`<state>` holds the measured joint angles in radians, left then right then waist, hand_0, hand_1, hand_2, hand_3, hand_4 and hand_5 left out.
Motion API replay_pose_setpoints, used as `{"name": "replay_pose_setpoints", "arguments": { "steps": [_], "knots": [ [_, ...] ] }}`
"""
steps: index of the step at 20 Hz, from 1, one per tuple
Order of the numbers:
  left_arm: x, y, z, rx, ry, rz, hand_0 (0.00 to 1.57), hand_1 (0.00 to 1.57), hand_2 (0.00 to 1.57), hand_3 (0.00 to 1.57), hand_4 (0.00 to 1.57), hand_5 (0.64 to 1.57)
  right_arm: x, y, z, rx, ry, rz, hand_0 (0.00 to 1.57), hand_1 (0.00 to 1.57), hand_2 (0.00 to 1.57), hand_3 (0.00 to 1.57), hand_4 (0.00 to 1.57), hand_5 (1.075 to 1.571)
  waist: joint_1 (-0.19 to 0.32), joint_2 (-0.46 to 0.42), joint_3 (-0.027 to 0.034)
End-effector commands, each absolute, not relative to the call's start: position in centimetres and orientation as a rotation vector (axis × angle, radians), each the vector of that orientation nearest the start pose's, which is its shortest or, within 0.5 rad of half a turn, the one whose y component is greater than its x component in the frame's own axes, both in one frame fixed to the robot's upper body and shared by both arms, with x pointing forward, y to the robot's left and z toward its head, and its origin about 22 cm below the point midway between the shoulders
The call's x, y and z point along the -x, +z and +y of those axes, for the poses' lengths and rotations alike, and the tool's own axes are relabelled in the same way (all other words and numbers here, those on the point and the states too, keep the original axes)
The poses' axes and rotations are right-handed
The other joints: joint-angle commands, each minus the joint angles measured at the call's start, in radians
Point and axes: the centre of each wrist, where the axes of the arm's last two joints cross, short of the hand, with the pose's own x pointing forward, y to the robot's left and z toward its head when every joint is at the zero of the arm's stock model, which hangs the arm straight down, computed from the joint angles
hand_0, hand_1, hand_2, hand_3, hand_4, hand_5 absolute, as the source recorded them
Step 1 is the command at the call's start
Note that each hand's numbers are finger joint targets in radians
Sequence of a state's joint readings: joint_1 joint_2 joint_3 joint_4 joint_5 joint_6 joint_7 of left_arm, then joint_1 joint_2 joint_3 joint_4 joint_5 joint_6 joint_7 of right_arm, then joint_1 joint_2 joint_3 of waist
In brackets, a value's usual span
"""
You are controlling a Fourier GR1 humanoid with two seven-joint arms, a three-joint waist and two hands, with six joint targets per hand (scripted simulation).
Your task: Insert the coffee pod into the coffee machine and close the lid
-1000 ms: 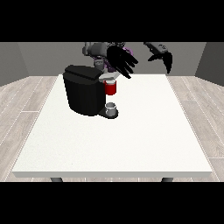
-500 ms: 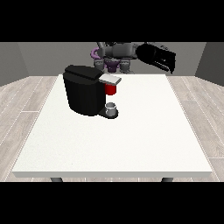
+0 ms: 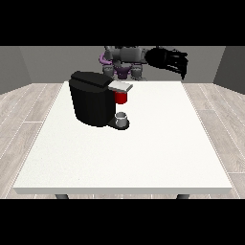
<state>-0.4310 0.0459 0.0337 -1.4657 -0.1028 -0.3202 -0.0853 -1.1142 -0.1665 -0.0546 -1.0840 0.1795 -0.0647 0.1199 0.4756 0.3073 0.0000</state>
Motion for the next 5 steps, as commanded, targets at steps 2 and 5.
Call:
{"name": "replay_pose_setpoints", "arguments": {
  "steps": [2, 5],
  "knots": [
    [-32.0, 6.4, 22.3, 0.181, -0.444, -1.818, 0.0, 0.0, 0.0, 0.0, 0.27, 1.571, -40.9, 21.3, -9.9, 0.021, 0.487, -2.029, 0.0, 0.0, 0.0, 0.0, 0.18, 1.571, -0.076, -0.085, -0.0001],
    [-30.9, 4.3, 25.8, 0.151, -0.379, -1.758, 0.0, 0.0, 0.0, 0.0, 0.27, 1.571, -39.9, 18.0, -9.7, -0.075, 0.499, -2.021, 0.0, 0.0, 0.0, 0.0, 0.26, 1.571, -0.149, -0.133, 0.0]
  ]
}}
